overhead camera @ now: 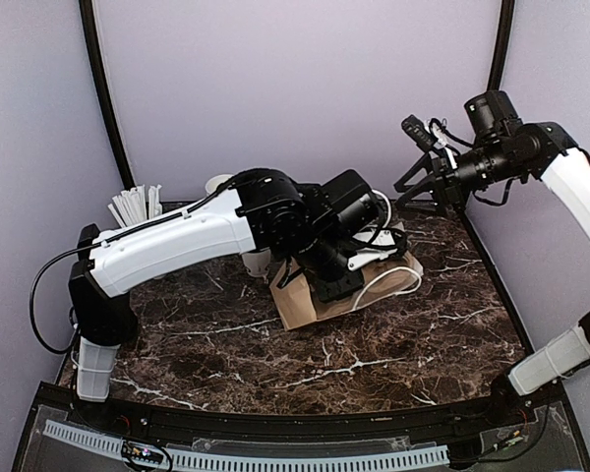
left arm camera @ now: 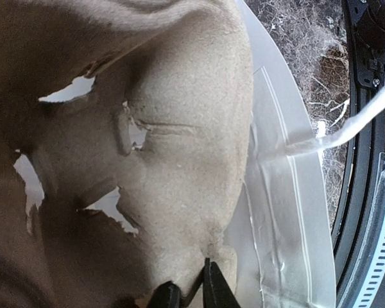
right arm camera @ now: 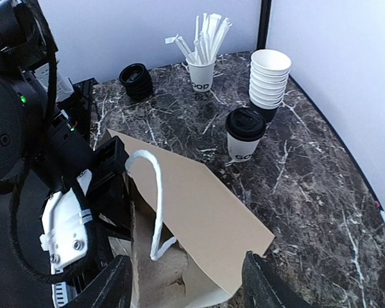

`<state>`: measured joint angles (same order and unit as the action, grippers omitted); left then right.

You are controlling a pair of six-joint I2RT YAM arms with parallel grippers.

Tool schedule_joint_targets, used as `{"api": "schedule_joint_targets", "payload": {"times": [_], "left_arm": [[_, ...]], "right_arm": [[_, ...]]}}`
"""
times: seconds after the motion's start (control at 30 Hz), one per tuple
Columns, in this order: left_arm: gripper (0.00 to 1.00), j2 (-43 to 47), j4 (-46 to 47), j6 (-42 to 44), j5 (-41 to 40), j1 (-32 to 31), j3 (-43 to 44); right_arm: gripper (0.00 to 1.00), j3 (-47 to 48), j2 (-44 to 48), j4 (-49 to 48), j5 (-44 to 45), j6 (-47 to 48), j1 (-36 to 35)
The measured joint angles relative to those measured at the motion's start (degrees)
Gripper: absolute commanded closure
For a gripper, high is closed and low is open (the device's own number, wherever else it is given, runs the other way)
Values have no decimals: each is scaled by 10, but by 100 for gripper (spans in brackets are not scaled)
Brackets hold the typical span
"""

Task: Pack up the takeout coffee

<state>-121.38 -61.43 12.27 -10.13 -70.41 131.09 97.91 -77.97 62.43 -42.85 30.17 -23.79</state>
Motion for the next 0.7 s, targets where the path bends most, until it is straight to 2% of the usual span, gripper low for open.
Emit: {"api": "schedule_joint_targets", "payload": {"times": [0.1,0.13,0.23,0.27,0.7], "left_arm": [[86,0,0,2,3,0,0],[86,0,0,2,5,0,0],[86,1,0,2,7,0,-3],[86,1,0,2,7,0,-4],[85,8,1,6,23,-8,-17]], "right_arm": [[43,-4,-23,0,-14,2,-15],[51,-7,-25,-1,-16,1,-20],[94,-19,-26,-12,-17,-8,-45],[100,-21,-26,-21,-18,-12,-51],[100,-44,-28,-162,25,-147,-60]]}}
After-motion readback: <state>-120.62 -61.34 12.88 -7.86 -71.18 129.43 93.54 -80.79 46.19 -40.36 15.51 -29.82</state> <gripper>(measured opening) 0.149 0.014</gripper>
